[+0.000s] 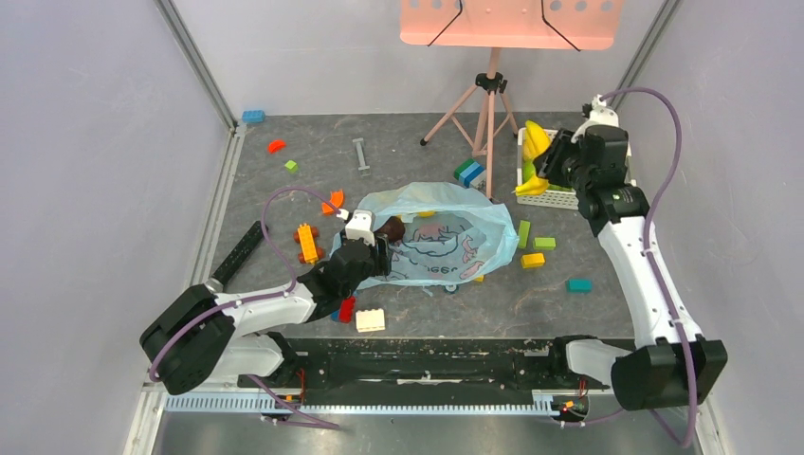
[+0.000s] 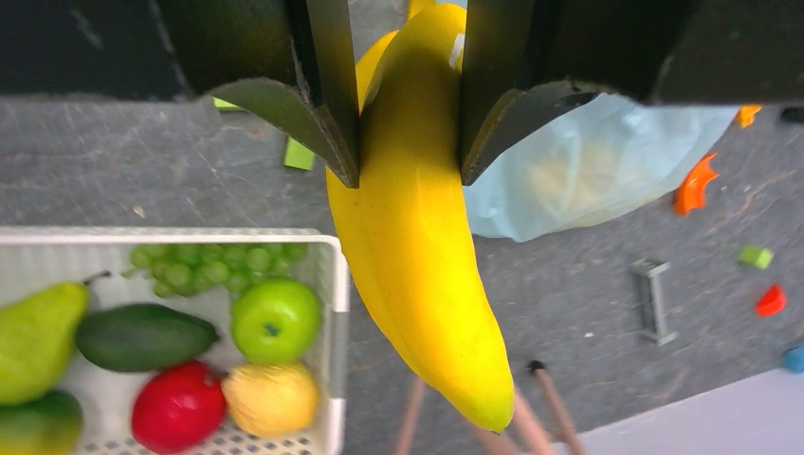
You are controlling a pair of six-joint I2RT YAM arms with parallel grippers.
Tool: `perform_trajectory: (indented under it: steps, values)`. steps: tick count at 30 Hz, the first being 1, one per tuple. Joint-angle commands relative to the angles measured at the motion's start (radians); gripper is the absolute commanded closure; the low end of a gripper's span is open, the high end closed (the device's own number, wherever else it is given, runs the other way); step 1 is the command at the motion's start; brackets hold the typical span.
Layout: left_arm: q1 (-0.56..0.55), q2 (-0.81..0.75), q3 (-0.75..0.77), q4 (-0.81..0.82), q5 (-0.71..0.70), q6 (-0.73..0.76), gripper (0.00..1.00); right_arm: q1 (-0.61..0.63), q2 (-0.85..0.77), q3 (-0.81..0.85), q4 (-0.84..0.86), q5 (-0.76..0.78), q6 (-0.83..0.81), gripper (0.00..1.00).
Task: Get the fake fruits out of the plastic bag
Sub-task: Place the fake fruit in the bin.
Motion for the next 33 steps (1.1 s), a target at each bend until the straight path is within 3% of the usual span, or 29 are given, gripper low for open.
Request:
perform_trajectory:
  steps: [1, 17, 33]
  values:
    - [-0.002, -0.003, 0.030, 0.012, -0.018, 0.042, 0.34, -0.087, 0.023, -0.047, 0.109, 0.005, 0.035, 0.81]
    - [-0.002, -0.016, 0.025, 0.013, -0.018, 0.043, 0.32, -0.281, 0.304, -0.035, 0.286, 0.165, 0.123, 0.78]
    - [-0.002, -0.022, 0.019, 0.019, -0.030, 0.045, 0.31, -0.340, 0.712, 0.296, 0.241, 0.194, 0.172, 0.78]
